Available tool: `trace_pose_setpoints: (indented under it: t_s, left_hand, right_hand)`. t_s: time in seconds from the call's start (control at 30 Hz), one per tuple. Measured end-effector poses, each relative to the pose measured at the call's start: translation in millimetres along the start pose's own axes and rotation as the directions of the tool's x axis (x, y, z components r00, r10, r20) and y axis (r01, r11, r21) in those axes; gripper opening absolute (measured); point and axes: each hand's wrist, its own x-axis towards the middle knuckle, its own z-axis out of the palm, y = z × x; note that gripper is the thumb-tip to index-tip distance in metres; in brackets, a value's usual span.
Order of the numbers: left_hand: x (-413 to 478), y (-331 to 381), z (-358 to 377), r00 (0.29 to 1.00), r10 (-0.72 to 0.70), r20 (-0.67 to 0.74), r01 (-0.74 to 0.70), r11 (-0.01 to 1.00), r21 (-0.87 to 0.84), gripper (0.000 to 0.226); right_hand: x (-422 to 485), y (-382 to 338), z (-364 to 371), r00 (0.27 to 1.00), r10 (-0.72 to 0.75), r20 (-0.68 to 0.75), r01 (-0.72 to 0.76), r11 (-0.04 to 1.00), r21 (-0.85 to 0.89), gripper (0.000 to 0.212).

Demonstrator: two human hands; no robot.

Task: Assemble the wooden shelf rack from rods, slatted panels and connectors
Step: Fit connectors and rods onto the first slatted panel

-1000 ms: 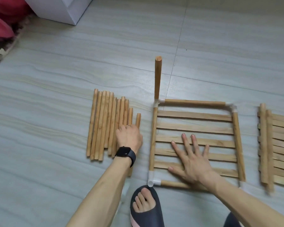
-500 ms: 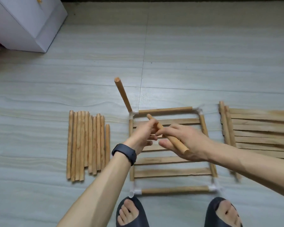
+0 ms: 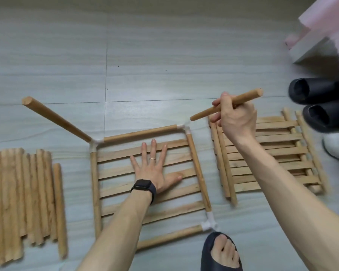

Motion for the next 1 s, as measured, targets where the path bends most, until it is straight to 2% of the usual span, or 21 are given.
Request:
trace_pose_setpoints:
  t_s: [0.1,0.3,0.57,0.87,1.0]
  left_hand:
    - [3.7,-5.8,11.6,0.999,0.012,-0.052,-0.012,1.000,-0.007,0.115]
    - [3.3,-3.0,8.3,1.000,-0.002,-0.017,0.003,1.000,0.019,0.114]
    - [0.1,1.1,4.4,1.000,-0.026,0.000,0.026,0.999,0.044,0.116]
    - [2.7,1.2,6.0,1.000,-0.024,0.006,0.023,0.999,0.035,0.121]
    - [6.3,-2.3,7.6,0.999,0.001,-0.038,0.001,0.999,0.047,0.121]
  right_hand:
    - [3.1,-3.3,7.9,0.997,-0.014,0.074,0.018,0.999,-0.051,0.039]
    - [6.4,-14.1,18.5,0.978,-0.003,0.211,0.043,0.982,-0.185,0.036]
    - [27.0,-31.1,31.4,0.941,0.092,0.325,-0.017,0.974,-0.227,0.036]
    - [21.9,-27.8,41.2,0.949,0.077,0.307,-0.024,0.985,-0.174,0.037]
    - [11.4,-13.8,45.1,0.960,0.089,0.264,0.003,0.944,-0.329,0.053]
